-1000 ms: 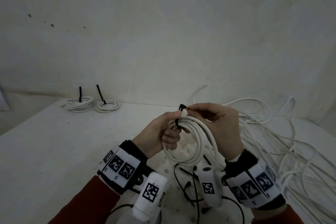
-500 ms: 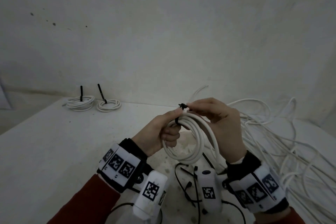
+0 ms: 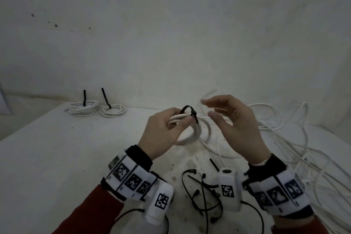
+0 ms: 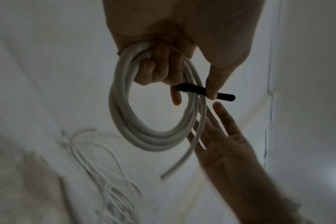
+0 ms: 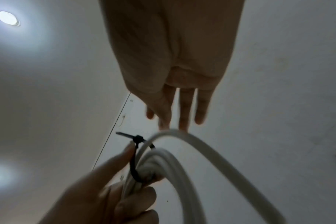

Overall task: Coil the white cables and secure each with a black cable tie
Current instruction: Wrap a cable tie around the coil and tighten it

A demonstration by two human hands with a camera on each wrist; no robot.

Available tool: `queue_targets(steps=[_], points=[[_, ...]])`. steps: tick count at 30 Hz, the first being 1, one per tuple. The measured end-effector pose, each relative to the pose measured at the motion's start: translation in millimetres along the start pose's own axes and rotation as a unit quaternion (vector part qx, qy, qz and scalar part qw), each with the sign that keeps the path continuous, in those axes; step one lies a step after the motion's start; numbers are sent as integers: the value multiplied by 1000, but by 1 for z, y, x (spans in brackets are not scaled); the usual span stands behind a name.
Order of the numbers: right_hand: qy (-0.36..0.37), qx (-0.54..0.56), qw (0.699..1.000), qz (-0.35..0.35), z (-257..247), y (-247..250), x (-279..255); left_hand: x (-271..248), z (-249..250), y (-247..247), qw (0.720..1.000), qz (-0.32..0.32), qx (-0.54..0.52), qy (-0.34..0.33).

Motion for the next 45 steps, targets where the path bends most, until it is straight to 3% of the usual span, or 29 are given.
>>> queue_targets(steps=[2, 4, 7, 10, 13, 17, 22, 31, 35, 37, 45], points=[[-69, -64, 996, 9, 3, 3, 2, 2, 3, 9, 991, 44, 78, -99], [-179, -63, 980, -57, 7, -8, -6, 4, 3, 14, 981, 64, 116, -143], [-260, 4, 955, -142, -1, -28, -22, 4, 8, 15, 972, 73, 130, -181], [-304, 96, 940, -124, -1, -39, -28, 3, 10, 15, 966, 77, 146, -200], [-344, 154, 921, -103, -2, -43, -31, 3, 7, 16, 973, 83, 126, -177], [-312, 143, 933, -112, -10, -47, -35, 7, -5, 18, 982, 98, 98, -130], [-221, 16, 967, -129, -20, -54, -41, 18, -17, 31, 987, 110, 91, -71], [-180, -22, 974, -138, -22, -53, -39, 20, -19, 30, 994, 93, 54, 4], [-109, -141, 984, -16, -3, -33, -25, 23, -25, 36, 990, 115, 24, 73], [-91, -179, 980, 1, 7, -33, -26, 21, -22, 34, 991, 104, 5, 79], [-67, -187, 978, -58, 14, -56, -40, 11, -16, 15, 987, 62, -61, 135]])
Point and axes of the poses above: each hand's wrist, its own x-axis towards the middle knuckle, its own y-axis out of the back of the hand, z = x × y, the point moved 6 cm from there along x, towards the middle knuckle, and after that the axes turned 14 degrees about z, right-handed, at the moved point
